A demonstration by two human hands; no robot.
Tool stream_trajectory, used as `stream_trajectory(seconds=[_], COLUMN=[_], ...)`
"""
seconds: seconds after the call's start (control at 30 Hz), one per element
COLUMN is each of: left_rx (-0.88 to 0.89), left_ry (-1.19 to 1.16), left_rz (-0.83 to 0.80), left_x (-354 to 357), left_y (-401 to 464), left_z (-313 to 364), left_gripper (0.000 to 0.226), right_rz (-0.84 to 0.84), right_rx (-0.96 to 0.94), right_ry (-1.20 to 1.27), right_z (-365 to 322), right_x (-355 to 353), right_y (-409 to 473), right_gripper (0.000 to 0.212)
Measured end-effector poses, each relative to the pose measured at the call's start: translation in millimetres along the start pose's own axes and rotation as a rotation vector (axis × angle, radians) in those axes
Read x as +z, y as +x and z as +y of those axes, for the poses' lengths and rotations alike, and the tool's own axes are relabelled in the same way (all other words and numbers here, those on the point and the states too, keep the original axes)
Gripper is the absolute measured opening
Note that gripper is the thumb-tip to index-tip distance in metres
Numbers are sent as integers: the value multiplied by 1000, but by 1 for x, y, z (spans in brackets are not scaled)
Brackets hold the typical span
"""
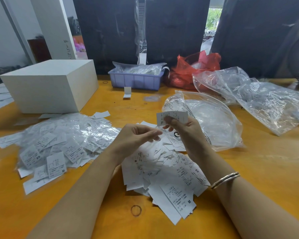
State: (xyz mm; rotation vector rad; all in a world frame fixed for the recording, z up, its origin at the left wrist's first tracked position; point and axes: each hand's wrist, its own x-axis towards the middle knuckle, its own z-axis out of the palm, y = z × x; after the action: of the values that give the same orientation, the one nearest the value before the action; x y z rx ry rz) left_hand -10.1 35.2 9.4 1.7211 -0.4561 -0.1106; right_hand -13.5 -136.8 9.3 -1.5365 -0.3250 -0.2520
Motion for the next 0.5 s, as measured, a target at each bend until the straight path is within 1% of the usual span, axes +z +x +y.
stream_trajectory(seconds=[0.1, 0.2, 0.37, 0.43, 0.5], left_rx=[-6, -15, 6, 32, 71], left_ry=[-4, -8, -4, -21, -19], left_rz=[2, 13, 38, 72, 116], left_x=[0, 0, -2, -2, -2], left_y=[0, 2, 3, 4, 4], left_z=[-2, -3, -7, -8, -8], left_gripper=[15, 18, 16, 10, 7], right_rz=[-25, -54, -91, -63, 12], right_rx=[19, 36, 28, 25, 6], right_ry=[-20, -40, -50, -71, -51], right_z=[1, 3, 3, 3, 3], right_x=[-1, -2, -3, -4, -6], right_y=[0, 0, 1, 1, 2], right_gripper=[19, 5, 5, 6, 5])
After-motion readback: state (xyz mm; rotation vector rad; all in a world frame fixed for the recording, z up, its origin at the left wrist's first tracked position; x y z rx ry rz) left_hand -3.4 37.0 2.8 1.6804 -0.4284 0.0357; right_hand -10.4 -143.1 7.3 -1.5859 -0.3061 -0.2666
